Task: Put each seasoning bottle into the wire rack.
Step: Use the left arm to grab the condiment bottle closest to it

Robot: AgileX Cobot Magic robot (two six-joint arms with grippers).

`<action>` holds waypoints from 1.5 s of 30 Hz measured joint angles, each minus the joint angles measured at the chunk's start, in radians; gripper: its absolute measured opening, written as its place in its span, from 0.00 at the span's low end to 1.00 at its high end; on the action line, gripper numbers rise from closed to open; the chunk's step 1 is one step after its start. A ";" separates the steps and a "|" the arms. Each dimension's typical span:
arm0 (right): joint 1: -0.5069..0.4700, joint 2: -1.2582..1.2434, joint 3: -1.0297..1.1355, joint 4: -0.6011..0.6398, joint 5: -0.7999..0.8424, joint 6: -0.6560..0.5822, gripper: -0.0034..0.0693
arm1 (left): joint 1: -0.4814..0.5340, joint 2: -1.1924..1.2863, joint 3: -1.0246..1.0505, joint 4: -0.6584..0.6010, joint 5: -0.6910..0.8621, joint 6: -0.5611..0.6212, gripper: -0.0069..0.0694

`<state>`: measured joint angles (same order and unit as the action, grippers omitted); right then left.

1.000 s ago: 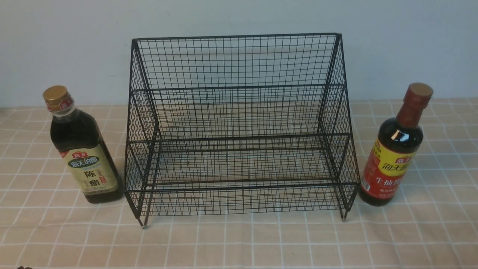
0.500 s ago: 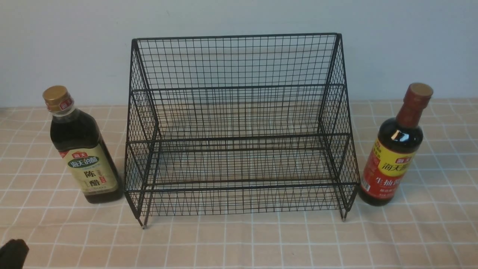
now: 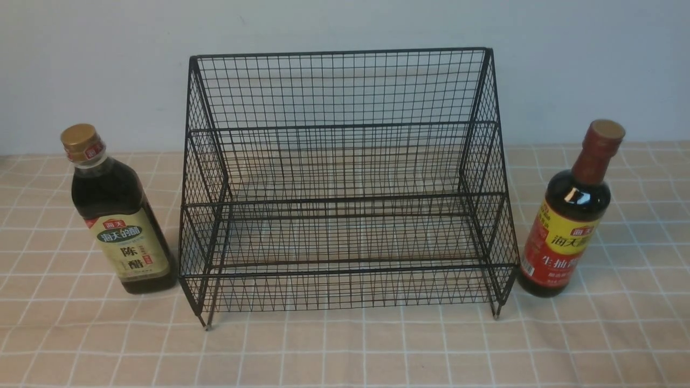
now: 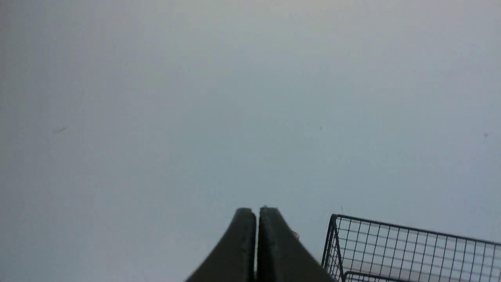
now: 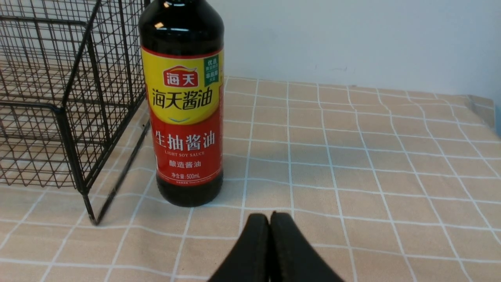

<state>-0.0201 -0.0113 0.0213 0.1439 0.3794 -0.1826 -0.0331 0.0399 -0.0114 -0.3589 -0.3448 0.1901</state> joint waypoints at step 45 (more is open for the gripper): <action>0.000 0.000 0.000 0.000 0.000 0.000 0.03 | 0.000 1.425 -0.610 0.263 -0.299 -0.171 0.64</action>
<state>-0.0201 -0.0113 0.0213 0.1439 0.3794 -0.1826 -0.0331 1.4654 -0.6211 -0.0955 -0.6439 0.0190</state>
